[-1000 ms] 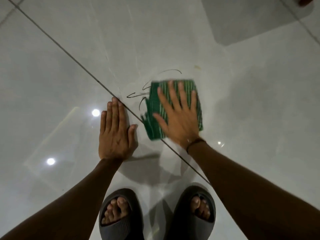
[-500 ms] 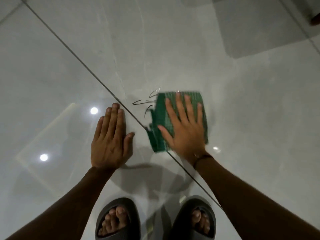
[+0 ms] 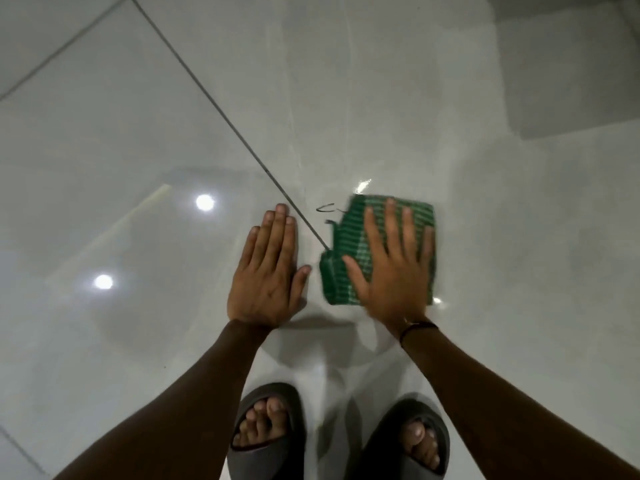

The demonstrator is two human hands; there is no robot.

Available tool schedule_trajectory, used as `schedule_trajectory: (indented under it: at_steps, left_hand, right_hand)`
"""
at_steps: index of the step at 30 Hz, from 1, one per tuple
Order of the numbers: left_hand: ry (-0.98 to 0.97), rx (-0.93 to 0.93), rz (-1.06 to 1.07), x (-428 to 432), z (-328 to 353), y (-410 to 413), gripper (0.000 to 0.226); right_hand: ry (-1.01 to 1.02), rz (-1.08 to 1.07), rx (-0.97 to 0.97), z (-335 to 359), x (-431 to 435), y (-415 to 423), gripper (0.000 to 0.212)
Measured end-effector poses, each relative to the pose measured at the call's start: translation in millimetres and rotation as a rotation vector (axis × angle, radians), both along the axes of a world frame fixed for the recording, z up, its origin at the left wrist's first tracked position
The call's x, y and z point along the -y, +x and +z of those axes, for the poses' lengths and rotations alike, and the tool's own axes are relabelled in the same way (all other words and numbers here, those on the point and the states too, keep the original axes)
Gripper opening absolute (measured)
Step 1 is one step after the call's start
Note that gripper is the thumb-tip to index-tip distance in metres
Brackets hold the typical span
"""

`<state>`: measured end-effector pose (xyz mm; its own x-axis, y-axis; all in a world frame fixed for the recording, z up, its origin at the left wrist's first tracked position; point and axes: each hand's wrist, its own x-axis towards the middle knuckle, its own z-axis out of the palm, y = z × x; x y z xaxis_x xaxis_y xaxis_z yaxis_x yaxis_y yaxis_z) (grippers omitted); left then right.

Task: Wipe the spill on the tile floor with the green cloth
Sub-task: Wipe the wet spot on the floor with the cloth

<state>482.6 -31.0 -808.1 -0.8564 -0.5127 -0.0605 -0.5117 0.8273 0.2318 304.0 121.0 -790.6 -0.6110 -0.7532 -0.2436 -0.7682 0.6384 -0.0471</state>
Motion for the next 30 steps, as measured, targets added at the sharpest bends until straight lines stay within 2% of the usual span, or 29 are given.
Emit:
schedule_trajectory:
  at_steps: [2, 4, 6, 7, 9, 12, 14, 18, 20, 22, 24, 26, 28, 30]
  left_hand:
    - [-0.005, 0.016, 0.008, 6.1, 5.6, 9.6, 0.081]
    - [-0.016, 0.008, 0.017, 13.1, 8.6, 6.7, 0.080]
    - [-0.009, -0.031, 0.029, 20.7, 9.7, 0.0, 0.079]
    - [-0.008, -0.041, 0.033, 22.3, 9.3, -0.3, 0.078]
    - [-0.003, -0.015, 0.039, 17.4, 8.4, 3.3, 0.078]
    - [0.055, 0.004, 0.053, 4.7, 8.3, 2.4, 0.077]
    - [0.064, 0.004, 0.050, 2.7, 10.5, -2.5, 0.078]
    - [0.044, 0.043, 0.049, 6.7, 13.2, 6.0, 0.081]
    - [0.033, 0.032, 0.039, 11.1, 13.3, -1.8, 0.082]
    - [0.031, 0.010, 0.036, 16.3, 11.7, -4.2, 0.083]
    - [0.015, 0.018, 0.053, 13.9, 9.2, 2.5, 0.084]
    - [0.017, 0.043, 0.076, 7.8, 9.3, 8.8, 0.086]
    - [0.028, 0.047, 0.101, 8.4, 10.7, 6.0, 0.090]
    - [0.035, 0.057, 0.101, 7.1, 15.0, 6.7, 0.092]
  right_hand:
    - [0.046, -0.211, -0.026, 4.6, -0.1, -16.6, 0.088]
    - [0.008, -0.490, -0.082, 12.4, 36.3, -51.1, 0.087]
    - [-0.082, -0.595, -0.105, 16.3, 87.0, -76.2, 0.085]
    - [-0.102, -0.527, -0.100, 15.3, 110.2, -76.5, 0.085]
    - [-0.092, -0.226, -0.044, 8.5, 136.3, -51.2, 0.085]
    - [-0.072, 0.233, 0.016, 2.8, 109.8, -16.3, 0.087]
    - [-0.072, 0.258, -0.008, -0.3, 68.5, -28.3, 0.087]
    - [-0.036, -0.190, -0.095, 6.1, 24.6, -68.3, 0.085]
    - [-0.050, -0.425, -0.151, 12.0, 58.0, -95.1, 0.085]
    - [-0.116, -0.522, -0.140, 12.7, 106.7, -106.8, 0.088]
    - [-0.124, -0.439, -0.103, 5.6, 141.8, -88.5, 0.089]
    - [-0.097, -0.161, -0.047, -2.6, 144.6, -50.8, 0.086]
    - [-0.098, 0.170, -0.017, -8.1, 115.5, -21.4, 0.083]
    - [-0.051, 0.311, -0.003, -6.8, 60.7, -10.6, 0.084]
